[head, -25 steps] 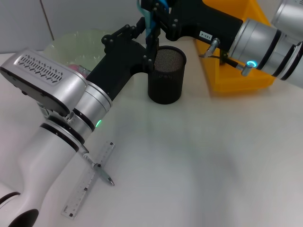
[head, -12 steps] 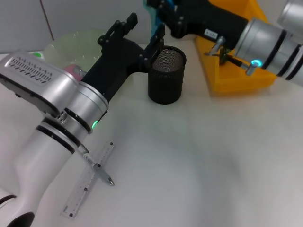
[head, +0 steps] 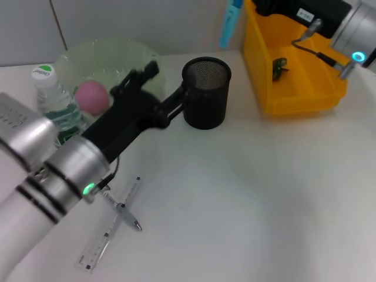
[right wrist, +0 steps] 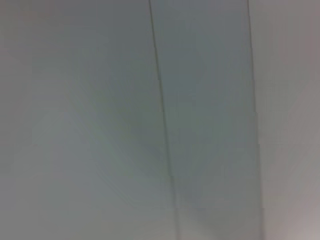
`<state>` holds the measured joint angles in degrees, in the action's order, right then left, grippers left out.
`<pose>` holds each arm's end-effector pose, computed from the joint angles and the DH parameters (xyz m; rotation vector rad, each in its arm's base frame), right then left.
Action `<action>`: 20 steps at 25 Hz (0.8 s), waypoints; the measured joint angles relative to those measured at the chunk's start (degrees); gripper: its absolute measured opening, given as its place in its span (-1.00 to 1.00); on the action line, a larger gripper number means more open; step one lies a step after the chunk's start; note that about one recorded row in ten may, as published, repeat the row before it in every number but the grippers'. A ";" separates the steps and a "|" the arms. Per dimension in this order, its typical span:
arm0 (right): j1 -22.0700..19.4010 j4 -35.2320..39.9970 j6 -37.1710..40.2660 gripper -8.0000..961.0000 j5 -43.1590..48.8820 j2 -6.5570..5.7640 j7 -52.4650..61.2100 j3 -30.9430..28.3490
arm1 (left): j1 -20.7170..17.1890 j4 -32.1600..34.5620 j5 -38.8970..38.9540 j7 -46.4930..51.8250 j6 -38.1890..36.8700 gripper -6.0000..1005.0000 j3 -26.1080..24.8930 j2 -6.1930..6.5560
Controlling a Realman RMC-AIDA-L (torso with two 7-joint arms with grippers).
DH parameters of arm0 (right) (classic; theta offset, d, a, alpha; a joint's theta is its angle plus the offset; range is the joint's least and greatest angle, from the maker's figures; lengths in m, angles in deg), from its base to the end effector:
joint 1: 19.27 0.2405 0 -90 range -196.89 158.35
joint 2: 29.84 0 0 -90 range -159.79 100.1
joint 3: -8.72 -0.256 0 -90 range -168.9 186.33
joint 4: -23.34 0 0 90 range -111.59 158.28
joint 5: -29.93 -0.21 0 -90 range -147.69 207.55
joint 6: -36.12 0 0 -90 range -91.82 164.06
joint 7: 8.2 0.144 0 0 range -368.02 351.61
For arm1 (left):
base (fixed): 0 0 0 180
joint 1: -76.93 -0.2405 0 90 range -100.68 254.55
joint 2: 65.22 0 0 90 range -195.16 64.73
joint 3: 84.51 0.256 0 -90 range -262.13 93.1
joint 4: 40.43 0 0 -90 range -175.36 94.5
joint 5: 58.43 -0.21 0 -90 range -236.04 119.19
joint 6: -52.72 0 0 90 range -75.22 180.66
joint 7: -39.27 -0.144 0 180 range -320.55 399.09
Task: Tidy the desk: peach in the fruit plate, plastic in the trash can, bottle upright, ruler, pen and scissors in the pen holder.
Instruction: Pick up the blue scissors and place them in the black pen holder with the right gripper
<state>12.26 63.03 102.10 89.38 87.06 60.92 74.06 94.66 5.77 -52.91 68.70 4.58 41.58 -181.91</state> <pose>0.1848 0.4066 0.0416 -2.1784 0.4109 1.1583 -0.1875 0.3164 -0.0827 -2.1517 -0.5464 -1.0873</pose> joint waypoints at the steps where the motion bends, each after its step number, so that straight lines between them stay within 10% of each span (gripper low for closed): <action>1: 0.33 -0.32 -0.11 -0.85 1.14 -0.35 1.60 -0.74 | -0.76 0.01 -3.88 3.69 -0.19 0.60 -1.06 0.53; 10: 4.55 -5.32 -1.91 -0.85 6.10 -2.67 6.35 -3.67 | -4.53 -5.28 -28.38 19.42 -10.11 0.60 -10.54 2.31; 20: 8.17 -8.12 -4.01 -0.85 6.81 -2.99 8.59 -3.22 | -4.00 -14.19 -31.31 21.15 -17.51 0.60 -16.67 1.38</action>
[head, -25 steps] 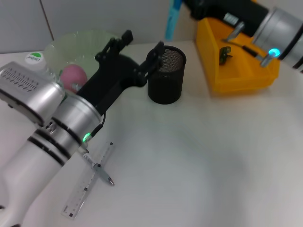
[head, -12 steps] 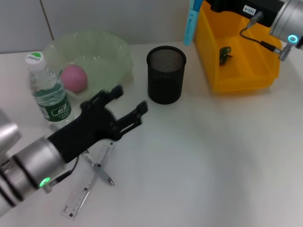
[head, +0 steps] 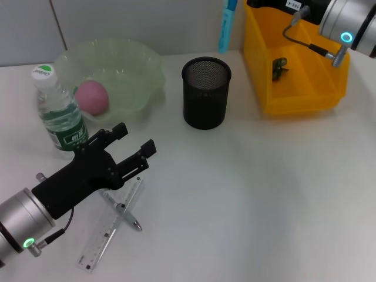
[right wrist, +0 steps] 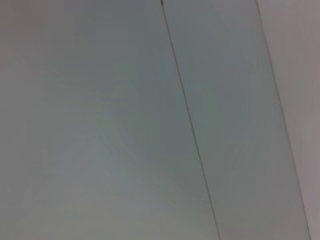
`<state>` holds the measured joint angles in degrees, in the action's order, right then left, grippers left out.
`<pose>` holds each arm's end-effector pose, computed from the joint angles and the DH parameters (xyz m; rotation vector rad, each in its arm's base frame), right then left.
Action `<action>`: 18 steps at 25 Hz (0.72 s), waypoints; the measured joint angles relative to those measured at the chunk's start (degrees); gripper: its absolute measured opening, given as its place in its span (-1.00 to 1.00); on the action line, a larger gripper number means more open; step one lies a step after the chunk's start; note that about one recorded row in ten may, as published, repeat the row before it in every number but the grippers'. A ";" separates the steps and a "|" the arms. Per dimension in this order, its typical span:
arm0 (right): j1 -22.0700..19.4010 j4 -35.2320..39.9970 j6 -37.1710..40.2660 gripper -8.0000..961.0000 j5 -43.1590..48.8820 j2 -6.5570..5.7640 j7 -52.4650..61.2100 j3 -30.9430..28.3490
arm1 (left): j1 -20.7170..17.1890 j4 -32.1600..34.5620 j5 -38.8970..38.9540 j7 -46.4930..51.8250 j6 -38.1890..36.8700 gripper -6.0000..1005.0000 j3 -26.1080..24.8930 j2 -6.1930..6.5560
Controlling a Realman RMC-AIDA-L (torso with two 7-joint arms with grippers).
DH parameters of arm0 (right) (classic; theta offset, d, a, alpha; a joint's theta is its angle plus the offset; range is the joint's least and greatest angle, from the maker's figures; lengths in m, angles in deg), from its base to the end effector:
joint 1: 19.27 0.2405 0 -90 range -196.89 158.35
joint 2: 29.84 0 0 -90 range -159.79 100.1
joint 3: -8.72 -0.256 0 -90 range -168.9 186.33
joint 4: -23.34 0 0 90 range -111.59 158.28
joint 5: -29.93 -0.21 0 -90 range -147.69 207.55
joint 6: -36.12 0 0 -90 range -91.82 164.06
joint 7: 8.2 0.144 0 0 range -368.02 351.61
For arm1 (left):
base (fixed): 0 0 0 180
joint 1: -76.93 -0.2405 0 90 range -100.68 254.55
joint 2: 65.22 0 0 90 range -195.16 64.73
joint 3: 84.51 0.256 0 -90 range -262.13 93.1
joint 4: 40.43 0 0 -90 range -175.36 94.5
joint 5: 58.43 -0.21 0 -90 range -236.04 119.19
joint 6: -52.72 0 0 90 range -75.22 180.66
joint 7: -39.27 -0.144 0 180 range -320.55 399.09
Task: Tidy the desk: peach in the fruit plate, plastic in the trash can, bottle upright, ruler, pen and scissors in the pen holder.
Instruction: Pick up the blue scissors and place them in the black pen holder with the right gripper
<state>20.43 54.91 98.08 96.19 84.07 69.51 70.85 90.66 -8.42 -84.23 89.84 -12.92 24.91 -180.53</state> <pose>0.1817 0.4386 0.0384 -2.2330 0.5974 1.0717 -0.2647 0.2810 -0.0615 -2.3168 -0.6778 -1.0457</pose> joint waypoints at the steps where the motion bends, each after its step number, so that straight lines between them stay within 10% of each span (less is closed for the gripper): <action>1: 0.09 0.15 0.00 -0.85 0.40 -0.01 0.57 0.03 | 0.00 -0.01 -0.18 -0.02 0.01 0.60 -0.01 0.00; 9: 0.26 0.18 -1.73 -0.85 4.09 0.53 1.58 0.11 | 0.00 -0.55 -0.56 -0.28 -0.15 0.60 -0.06 -0.15; 18: 0.22 -1.70 -5.37 -0.85 4.13 4.88 -9.00 -0.44 | 0.15 -0.70 -0.62 0.08 -0.31 0.60 0.26 -0.30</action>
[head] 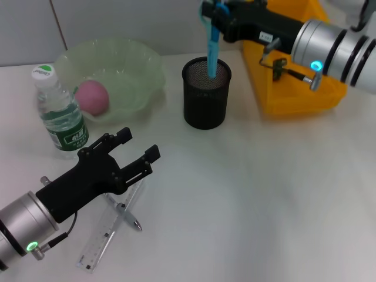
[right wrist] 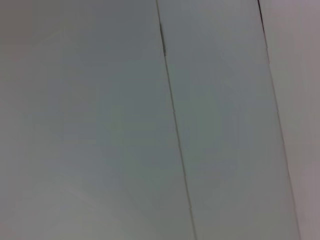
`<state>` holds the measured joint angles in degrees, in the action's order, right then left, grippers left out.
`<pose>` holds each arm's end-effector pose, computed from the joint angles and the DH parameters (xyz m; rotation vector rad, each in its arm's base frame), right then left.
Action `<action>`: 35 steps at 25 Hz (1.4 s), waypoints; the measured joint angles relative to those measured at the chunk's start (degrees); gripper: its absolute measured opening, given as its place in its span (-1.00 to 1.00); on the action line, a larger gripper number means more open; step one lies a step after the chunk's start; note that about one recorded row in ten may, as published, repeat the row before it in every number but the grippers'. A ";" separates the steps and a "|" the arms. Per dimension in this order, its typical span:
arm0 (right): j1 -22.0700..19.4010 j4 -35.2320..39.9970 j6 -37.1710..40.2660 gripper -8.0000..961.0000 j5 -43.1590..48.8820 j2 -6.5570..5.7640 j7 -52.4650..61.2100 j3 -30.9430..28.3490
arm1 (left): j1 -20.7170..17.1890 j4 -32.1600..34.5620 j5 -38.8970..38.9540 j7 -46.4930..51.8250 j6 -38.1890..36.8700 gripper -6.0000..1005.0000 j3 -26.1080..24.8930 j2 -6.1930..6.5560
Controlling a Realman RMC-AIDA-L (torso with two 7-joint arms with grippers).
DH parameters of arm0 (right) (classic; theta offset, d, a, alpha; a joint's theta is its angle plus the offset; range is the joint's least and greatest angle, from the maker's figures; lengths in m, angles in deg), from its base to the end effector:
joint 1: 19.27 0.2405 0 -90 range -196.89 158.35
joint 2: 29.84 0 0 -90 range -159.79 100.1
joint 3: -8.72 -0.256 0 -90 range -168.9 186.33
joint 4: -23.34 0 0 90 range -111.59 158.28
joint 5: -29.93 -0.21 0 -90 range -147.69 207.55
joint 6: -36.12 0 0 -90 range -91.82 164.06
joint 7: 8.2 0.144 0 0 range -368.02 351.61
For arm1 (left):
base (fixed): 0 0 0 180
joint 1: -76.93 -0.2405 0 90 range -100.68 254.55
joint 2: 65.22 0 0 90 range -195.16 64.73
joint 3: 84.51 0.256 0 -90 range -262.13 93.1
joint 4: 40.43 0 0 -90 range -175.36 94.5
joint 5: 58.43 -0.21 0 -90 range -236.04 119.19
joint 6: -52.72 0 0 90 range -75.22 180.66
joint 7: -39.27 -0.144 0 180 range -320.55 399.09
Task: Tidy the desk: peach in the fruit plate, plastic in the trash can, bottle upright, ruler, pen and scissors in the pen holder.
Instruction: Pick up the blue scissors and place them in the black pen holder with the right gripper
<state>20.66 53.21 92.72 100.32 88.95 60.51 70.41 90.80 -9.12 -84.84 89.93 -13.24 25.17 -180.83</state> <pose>0.1860 0.4313 -0.0069 -2.2576 0.5319 0.9172 -0.2649 0.2781 -0.0655 -2.3334 -0.6843 -1.0412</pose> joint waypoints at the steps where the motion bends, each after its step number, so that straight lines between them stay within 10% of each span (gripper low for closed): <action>1: 0.00 0.00 0.00 -0.85 0.00 0.00 0.00 0.00 | 0.09 -0.14 -0.02 0.00 -0.02 0.60 0.07 -0.04; 35: 3.56 -11.92 -4.66 -0.68 -6.60 0.63 -10.51 1.11 | 2.16 -0.56 -2.98 5.88 -0.20 0.59 0.13 -0.26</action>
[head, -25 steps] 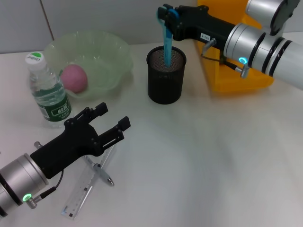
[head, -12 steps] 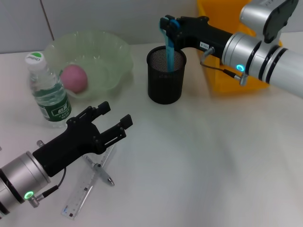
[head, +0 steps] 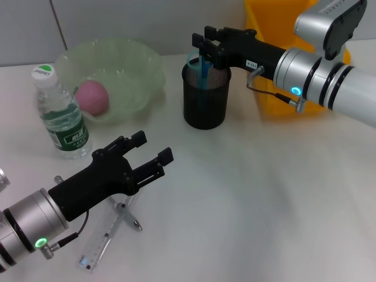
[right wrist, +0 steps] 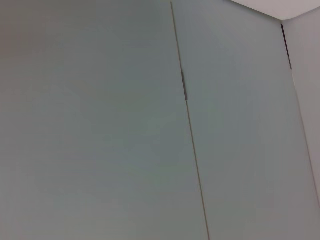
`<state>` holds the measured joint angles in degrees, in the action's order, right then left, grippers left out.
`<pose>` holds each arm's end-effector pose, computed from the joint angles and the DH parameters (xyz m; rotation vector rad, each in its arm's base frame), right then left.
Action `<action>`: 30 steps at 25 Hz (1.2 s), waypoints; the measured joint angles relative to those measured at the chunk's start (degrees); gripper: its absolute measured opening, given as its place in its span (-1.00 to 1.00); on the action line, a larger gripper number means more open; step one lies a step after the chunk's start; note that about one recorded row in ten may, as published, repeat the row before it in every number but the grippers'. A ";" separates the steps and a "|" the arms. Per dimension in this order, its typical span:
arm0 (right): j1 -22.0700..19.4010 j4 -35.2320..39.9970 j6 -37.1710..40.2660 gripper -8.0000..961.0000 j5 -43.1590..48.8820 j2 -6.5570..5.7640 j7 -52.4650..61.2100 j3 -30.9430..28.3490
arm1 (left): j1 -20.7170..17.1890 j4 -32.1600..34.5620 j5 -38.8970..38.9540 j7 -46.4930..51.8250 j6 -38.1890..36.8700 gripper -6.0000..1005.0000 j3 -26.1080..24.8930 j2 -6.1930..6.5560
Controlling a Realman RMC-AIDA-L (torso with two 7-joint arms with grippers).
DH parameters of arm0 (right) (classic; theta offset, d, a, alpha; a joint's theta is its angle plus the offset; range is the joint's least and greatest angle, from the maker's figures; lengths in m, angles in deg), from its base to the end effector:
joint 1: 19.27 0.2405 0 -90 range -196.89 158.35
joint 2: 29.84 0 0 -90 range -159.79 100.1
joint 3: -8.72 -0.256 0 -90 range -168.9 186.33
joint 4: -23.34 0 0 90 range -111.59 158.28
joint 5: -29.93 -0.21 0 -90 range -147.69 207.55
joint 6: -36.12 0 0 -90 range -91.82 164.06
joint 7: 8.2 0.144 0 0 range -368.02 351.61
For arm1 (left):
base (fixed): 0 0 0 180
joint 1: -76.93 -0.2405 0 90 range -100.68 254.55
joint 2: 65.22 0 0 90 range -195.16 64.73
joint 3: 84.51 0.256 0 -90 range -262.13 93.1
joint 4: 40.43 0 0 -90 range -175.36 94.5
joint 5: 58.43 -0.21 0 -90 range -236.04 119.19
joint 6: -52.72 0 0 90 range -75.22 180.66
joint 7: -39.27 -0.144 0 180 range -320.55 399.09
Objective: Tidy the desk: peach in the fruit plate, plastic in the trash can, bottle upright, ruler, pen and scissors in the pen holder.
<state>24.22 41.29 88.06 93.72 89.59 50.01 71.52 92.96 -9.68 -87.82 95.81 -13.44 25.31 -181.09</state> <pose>0.2046 0.4295 -0.0405 -2.2318 0.5949 0.8085 -0.2558 0.2814 -0.0728 -2.3983 -0.7587 -1.0649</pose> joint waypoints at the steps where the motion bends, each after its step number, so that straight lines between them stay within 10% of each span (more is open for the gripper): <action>1: 0.00 0.00 0.00 -0.61 0.00 0.00 0.00 0.00 | 0.00 0.00 0.00 0.00 0.00 0.59 0.00 0.00; 15: -11.34 12.97 12.47 0.57 0.21 -0.83 13.84 -0.68 | -0.15 0.89 -1.20 2.16 -3.46 0.59 -0.71 1.93; 19: -14.93 14.82 18.62 0.65 0.80 -2.36 16.26 -0.57 | 0.01 2.04 -3.97 4.27 -3.81 0.59 -1.72 2.41; 25: -20.72 15.13 31.70 0.72 9.21 -7.15 21.95 -4.47 | -1.12 13.19 -27.78 23.42 -3.38 0.59 -14.31 2.98; 30: -22.73 15.23 36.11 0.72 16.24 -8.25 23.33 -9.20 | -3.19 27.76 -50.04 42.52 -3.39 0.59 -23.58 1.59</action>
<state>1.49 56.51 124.17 109.96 81.34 73.34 62.32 89.77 18.07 -137.86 138.32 -16.83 1.72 -179.50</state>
